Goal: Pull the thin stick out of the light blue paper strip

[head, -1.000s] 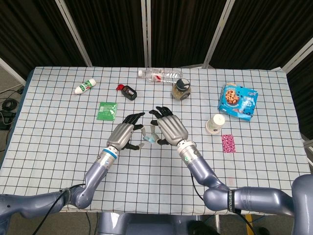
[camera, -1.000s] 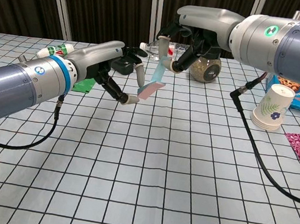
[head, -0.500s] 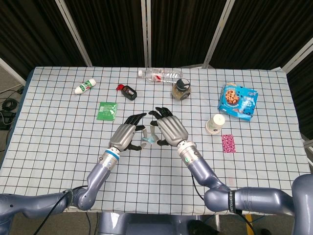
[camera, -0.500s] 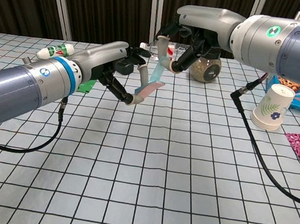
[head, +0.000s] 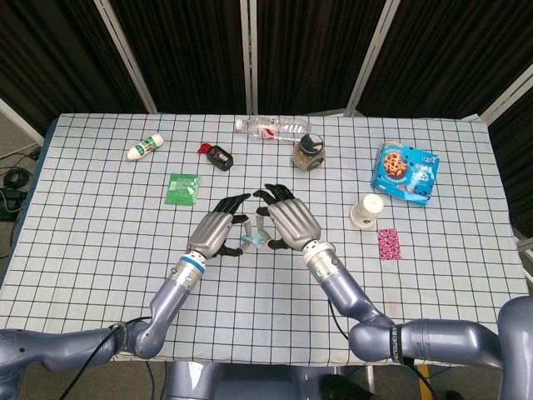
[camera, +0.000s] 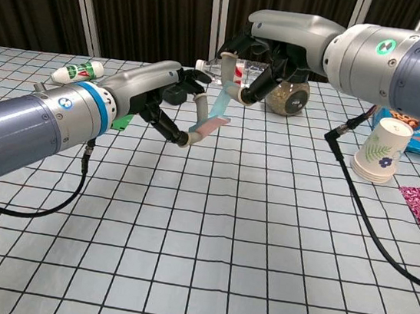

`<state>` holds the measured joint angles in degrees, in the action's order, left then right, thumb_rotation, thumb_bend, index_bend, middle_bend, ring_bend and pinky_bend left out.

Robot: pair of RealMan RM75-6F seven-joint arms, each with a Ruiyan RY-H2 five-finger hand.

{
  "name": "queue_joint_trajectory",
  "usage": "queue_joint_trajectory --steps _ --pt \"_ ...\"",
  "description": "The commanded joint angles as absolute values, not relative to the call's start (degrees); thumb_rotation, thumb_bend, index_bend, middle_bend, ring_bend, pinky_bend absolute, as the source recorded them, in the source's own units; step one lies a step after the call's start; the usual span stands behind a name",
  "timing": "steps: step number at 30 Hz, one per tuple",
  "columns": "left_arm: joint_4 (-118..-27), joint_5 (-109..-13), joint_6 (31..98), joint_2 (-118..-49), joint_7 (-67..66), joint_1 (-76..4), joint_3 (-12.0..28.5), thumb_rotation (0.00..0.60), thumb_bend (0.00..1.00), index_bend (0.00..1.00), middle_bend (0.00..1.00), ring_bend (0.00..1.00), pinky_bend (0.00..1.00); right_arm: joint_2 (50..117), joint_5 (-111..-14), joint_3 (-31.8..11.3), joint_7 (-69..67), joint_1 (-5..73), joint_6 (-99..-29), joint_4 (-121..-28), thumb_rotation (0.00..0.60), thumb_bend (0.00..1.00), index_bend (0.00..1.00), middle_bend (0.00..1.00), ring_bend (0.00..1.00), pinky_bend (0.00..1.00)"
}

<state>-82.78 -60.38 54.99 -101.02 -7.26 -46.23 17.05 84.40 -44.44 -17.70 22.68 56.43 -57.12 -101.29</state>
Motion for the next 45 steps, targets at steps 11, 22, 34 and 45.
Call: queue_joint_trajectory --steps 11,22,34,45 --pt "-82.27 -59.86 55.29 -101.20 -7.49 -46.15 16.64 0.600 0.50 0.65 0.00 0.00 0.00 84.07 -45.06 -17.19 22.17 56.41 -57.13 -101.50 0.600 0.43 0.80 0.15 0.00 0.00" --pt "-82.18 -59.38 55.20 -101.26 -7.12 -46.21 16.84 0.600 0.57 0.67 0.00 0.00 0.00 83.21 -46.34 -16.95 21.11 56.00 -57.02 -101.85 0.600 0.42 0.80 0.15 0.00 0.00" --pt "-80.16 -58.41 54.59 -99.86 -5.41 -44.91 16.30 0.600 0.63 0.68 0.00 0.00 0.00 79.39 -53.68 -15.75 18.36 53.54 -57.80 -102.22 0.600 0.43 0.80 0.16 0.00 0.00" --pt "-76.65 -60.33 54.89 -97.36 -2.29 -42.36 14.67 0.600 0.64 0.68 0.00 0.00 0.00 75.25 -59.39 -13.71 14.13 49.67 -58.32 -100.84 0.600 0.42 0.80 0.16 0.00 0.00"
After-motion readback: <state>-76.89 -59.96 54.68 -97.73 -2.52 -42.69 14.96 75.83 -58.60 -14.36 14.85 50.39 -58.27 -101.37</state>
